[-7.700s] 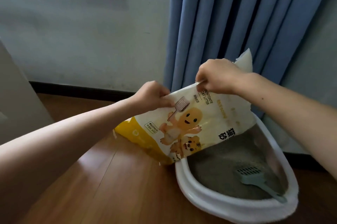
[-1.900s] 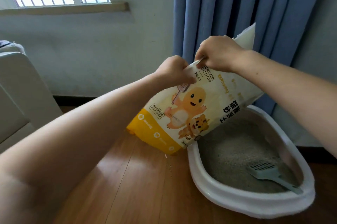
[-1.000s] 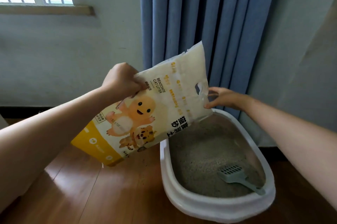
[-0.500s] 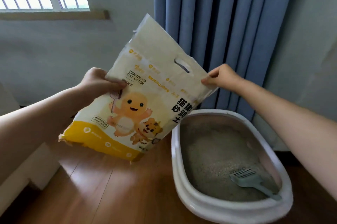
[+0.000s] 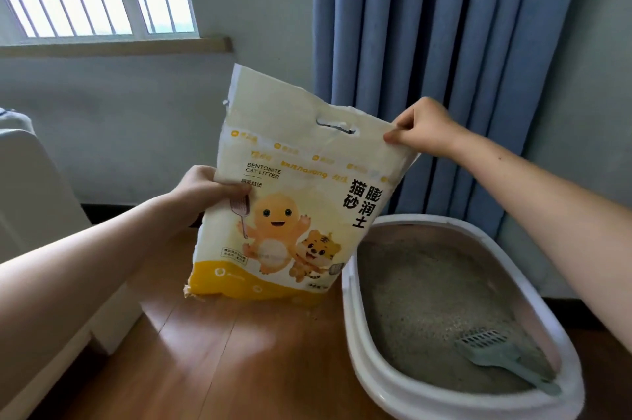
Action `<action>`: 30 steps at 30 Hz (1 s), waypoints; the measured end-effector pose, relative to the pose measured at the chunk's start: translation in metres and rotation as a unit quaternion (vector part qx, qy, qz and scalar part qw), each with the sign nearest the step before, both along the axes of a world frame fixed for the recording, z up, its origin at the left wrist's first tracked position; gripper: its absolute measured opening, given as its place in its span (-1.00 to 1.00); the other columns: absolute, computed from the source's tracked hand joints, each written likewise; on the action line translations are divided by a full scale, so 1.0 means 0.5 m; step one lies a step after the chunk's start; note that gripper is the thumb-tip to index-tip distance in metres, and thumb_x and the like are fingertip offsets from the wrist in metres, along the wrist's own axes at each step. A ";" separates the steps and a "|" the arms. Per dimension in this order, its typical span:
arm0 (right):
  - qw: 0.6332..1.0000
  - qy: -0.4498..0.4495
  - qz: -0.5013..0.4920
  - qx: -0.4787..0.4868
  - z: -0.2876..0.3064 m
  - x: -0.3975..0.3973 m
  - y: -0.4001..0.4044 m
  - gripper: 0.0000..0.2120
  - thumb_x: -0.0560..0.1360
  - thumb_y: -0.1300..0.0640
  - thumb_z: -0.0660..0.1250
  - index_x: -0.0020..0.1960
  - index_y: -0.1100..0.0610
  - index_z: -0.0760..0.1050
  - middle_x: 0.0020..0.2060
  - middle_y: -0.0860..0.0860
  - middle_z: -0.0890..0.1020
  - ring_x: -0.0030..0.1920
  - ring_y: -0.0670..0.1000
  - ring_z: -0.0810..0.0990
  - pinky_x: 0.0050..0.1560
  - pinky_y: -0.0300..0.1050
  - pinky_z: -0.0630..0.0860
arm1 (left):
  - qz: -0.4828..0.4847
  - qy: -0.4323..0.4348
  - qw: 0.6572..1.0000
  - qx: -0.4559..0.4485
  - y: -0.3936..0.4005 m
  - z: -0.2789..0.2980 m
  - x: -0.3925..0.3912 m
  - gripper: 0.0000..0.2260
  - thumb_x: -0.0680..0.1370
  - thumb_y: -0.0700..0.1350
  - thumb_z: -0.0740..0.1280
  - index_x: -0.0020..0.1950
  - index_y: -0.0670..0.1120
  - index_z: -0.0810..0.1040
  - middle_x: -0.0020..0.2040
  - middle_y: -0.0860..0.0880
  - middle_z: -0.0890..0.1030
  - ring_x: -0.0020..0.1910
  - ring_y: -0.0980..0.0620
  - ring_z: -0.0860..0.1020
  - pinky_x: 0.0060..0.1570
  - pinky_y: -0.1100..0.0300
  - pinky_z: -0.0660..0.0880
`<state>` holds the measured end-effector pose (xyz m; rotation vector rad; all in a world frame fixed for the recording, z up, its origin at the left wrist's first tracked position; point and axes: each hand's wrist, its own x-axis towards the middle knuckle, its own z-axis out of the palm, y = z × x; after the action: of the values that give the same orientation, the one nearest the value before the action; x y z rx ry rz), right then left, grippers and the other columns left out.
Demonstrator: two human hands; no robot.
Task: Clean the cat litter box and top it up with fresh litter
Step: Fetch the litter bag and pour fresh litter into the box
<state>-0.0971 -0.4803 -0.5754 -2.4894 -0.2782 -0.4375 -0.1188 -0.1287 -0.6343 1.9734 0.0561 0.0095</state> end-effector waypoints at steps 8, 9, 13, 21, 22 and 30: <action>0.994 -0.097 -0.034 -0.039 -0.001 0.005 0.026 -0.85 0.46 0.12 0.40 -0.19 0.18 0.68 -0.34 0.09 0.65 -0.24 0.10 0.57 -0.14 -0.11 0.46 | -0.050 0.028 0.998 -0.017 0.023 -0.004 -0.007 -0.54 0.26 -0.08 0.62 0.08 -0.22 0.64 -0.05 -0.18 0.71 -0.07 -0.20 0.69 0.01 -0.12 0.62; 0.993 -0.103 -0.038 -0.041 0.000 0.005 0.028 -0.84 0.46 0.11 0.39 -0.21 0.18 0.67 -0.32 0.11 0.66 -0.22 0.14 0.59 -0.09 -0.08 0.46 | -0.052 0.022 0.998 -0.015 0.023 -0.006 -0.005 -0.61 0.33 -0.13 0.60 0.09 -0.23 0.64 -0.06 -0.17 0.71 -0.08 -0.18 0.69 0.00 -0.10 0.62; 0.993 -0.103 -0.043 -0.035 0.005 -0.003 0.037 -0.88 0.47 0.11 0.39 -0.17 0.09 0.69 -0.27 0.01 0.68 -0.11 0.08 0.62 0.14 0.07 0.48 | -0.054 0.010 0.998 -0.012 0.019 -0.014 -0.002 -0.74 0.43 -0.22 0.52 0.09 -0.22 0.65 -0.05 -0.13 0.72 -0.08 -0.12 0.70 -0.11 0.07 0.66; 0.989 -0.139 -0.039 -0.033 0.016 -0.001 0.068 -0.86 0.48 0.13 0.37 -0.22 0.12 0.67 -0.31 -0.02 0.67 -0.14 0.07 0.62 0.13 0.12 0.50 | 0.002 -0.028 0.998 -0.065 0.017 -0.009 0.016 -0.72 0.39 -0.16 0.56 0.04 -0.22 0.65 -0.06 -0.14 0.72 -0.09 -0.12 0.70 -0.05 0.02 0.65; 0.990 -0.130 -0.037 -0.045 0.013 0.003 0.068 -0.86 0.47 0.13 0.38 -0.22 0.13 0.66 -0.31 -0.01 0.67 -0.15 0.07 0.62 0.13 0.12 0.50 | 0.005 -0.030 0.998 -0.062 0.017 -0.010 0.018 -0.72 0.39 -0.17 0.56 0.04 -0.23 0.65 -0.05 -0.15 0.71 -0.09 -0.11 0.70 -0.07 0.04 0.65; 0.993 -0.120 -0.010 -0.004 -0.001 0.005 0.065 -0.88 0.46 0.13 0.39 -0.20 0.12 0.68 -0.26 0.01 0.70 -0.12 0.07 0.63 0.16 0.15 0.49 | -0.024 -0.083 0.988 -0.125 -0.009 0.023 0.017 -0.72 0.43 -0.19 0.52 0.08 -0.29 0.64 -0.03 -0.22 0.70 -0.10 -0.14 0.70 -0.15 0.10 0.65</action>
<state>-0.0945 -0.4476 -0.5757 -2.4492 -0.3493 -0.7472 -0.1105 -0.1333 -0.6229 1.7159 -0.0954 0.1302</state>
